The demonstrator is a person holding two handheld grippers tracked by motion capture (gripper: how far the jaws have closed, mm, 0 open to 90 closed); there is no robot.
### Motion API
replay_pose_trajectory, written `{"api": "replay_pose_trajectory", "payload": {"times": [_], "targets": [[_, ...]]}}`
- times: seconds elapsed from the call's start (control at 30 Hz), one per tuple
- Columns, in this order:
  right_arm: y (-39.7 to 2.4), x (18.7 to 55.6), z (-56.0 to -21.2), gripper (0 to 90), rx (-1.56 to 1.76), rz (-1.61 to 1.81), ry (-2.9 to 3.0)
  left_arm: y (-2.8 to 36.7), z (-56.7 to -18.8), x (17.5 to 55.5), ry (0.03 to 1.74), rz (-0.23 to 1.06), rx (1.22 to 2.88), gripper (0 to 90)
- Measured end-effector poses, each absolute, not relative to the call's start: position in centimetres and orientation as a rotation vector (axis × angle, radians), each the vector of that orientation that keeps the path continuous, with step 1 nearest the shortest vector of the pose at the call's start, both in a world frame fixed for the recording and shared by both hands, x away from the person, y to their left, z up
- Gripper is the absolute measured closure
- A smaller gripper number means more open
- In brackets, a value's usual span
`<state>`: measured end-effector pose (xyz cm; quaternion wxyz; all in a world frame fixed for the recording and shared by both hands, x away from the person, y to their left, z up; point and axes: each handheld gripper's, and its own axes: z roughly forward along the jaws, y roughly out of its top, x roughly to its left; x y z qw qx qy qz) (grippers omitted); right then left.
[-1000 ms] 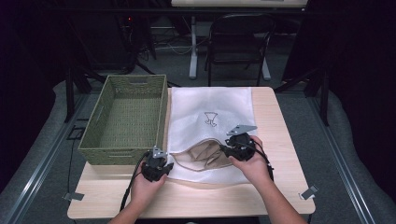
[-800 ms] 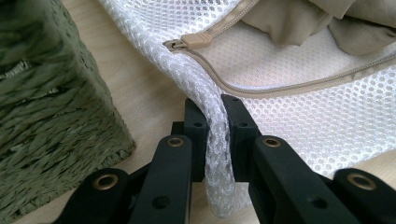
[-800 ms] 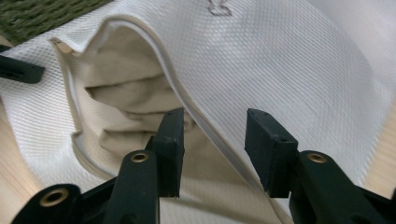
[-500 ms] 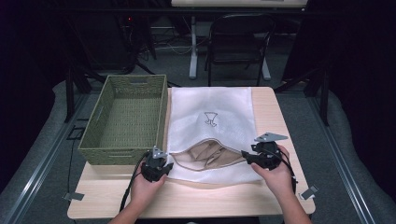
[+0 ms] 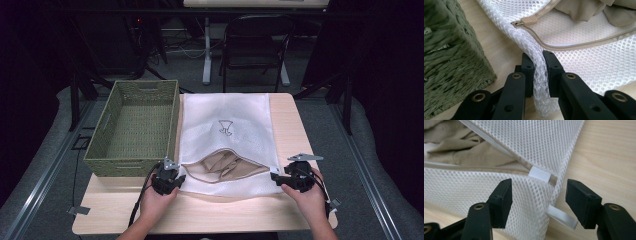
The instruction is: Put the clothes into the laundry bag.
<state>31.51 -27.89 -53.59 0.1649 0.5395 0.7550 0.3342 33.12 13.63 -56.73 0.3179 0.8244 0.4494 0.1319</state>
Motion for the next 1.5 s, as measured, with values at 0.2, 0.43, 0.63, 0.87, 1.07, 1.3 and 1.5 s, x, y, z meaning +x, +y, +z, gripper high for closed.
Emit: {"api": "replay_pose_trajectory", "payload": {"times": [0.2,0.43,0.63,0.87,1.07,1.3,1.5], "targets": [[-28.3,31.4,-54.9,36.5,1.570,0.925,2.139,13.7,-56.7,33.2,1.182,0.342,2.170,80.0],[-28.3,31.4,-55.6,36.5,1.594,0.927,2.171,13.5,-56.9,33.2,1.185,0.352,2.169,79.3],[-28.7,31.6,-56.0,36.2,1.624,0.951,2.175,13.5,-56.9,33.2,1.182,0.354,2.176,79.0],[-28.8,31.7,-56.4,36.3,1.651,0.969,2.190,13.5,-56.9,33.2,1.182,0.354,2.179,78.9],[-28.3,31.9,-56.7,36.7,1.643,0.961,2.219,13.4,-57.0,33.2,1.181,0.359,2.179,79.1],[-27.6,31.9,-56.8,38.4,1.628,0.958,2.243,13.4,-57.0,33.2,1.180,0.355,2.183,79.1],[-27.3,31.9,-56.9,41.7,1.617,0.955,2.246,13.4,-57.1,33.2,1.179,0.353,2.183,79.1]]}}
